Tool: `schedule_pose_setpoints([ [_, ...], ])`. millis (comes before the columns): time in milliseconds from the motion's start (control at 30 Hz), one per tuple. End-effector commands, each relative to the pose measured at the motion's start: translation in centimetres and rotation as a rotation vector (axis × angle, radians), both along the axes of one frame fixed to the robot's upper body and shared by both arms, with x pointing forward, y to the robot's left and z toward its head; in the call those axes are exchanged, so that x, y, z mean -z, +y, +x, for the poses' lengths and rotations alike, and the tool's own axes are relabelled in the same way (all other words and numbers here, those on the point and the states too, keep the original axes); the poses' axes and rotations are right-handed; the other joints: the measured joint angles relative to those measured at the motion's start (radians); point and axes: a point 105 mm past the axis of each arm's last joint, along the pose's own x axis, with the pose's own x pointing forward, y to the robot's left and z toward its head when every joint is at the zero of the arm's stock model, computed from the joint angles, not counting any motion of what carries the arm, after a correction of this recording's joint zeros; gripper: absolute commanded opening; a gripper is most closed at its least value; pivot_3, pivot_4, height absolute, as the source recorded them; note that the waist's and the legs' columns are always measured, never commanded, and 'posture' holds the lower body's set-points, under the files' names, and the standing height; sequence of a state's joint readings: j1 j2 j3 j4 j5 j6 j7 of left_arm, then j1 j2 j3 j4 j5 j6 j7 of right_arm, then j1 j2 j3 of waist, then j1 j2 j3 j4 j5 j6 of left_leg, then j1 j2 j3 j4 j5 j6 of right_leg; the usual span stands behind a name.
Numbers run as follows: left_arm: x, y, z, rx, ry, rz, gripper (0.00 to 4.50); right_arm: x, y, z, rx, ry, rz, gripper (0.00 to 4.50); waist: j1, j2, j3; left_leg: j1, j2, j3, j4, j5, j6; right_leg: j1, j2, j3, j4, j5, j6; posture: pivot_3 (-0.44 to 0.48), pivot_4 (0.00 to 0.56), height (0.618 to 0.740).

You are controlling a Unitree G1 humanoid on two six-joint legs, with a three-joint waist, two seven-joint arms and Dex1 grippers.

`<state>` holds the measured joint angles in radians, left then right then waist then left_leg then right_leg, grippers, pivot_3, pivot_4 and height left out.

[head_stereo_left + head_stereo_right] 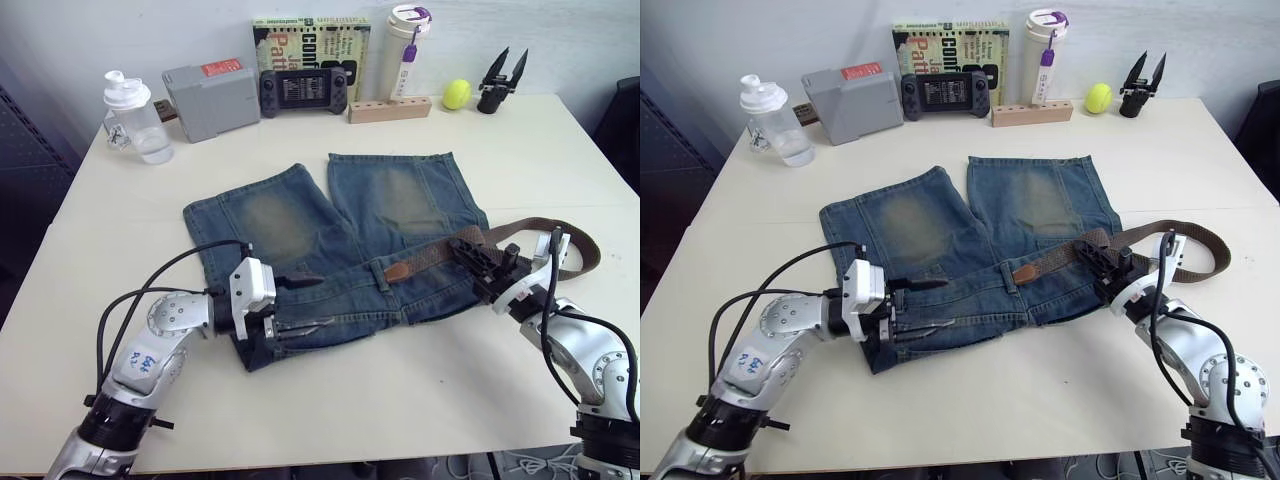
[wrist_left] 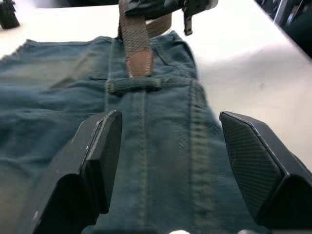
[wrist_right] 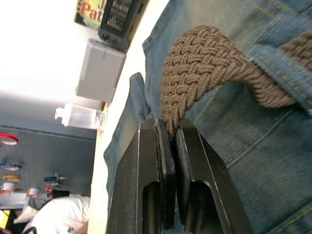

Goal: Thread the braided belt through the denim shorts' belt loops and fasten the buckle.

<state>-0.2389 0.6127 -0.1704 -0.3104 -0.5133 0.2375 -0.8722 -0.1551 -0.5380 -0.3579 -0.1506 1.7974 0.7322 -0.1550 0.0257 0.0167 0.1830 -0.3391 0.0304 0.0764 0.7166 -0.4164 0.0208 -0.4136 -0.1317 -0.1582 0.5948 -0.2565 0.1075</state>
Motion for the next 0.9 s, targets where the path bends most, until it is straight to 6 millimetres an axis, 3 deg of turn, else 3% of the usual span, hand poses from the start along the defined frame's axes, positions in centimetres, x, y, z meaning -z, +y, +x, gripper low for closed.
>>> schedule_pose_setpoints([
  [33,-1.1,-0.5,-1.5,0.032,0.059,-0.045,3.5,-1.0,-0.6,0.3,0.017,-0.055,-0.014,0.0,0.0,0.001,0.0,0.0,0.0,-0.001,0.0,0.0,0.0,0.0,0.0,0.001,0.0,0.0,0.0,0.0,0.15,0.726],
  [700,-1.5,-0.7,-0.5,-0.023,0.029,-0.032,3.5,-1.1,3.1,-0.3,-0.1,-0.129,-0.264,0.0,-0.001,0.002,0.001,0.0,-0.002,0.007,-0.001,0.0,-0.001,0.0,0.002,0.0,-0.001,0.0,0.0,0.0,0.15,0.726],
  [900,-1.2,-1.2,1.2,-0.068,-0.057,0.022,3.5,0.8,5.0,-0.5,-0.154,-0.064,-0.288,0.0,0.0,0.002,0.001,0.0,-0.003,0.007,-0.001,0.0,-0.001,0.0,0.003,0.0,-0.001,0.0,0.0,0.0,0.15,0.726],
])
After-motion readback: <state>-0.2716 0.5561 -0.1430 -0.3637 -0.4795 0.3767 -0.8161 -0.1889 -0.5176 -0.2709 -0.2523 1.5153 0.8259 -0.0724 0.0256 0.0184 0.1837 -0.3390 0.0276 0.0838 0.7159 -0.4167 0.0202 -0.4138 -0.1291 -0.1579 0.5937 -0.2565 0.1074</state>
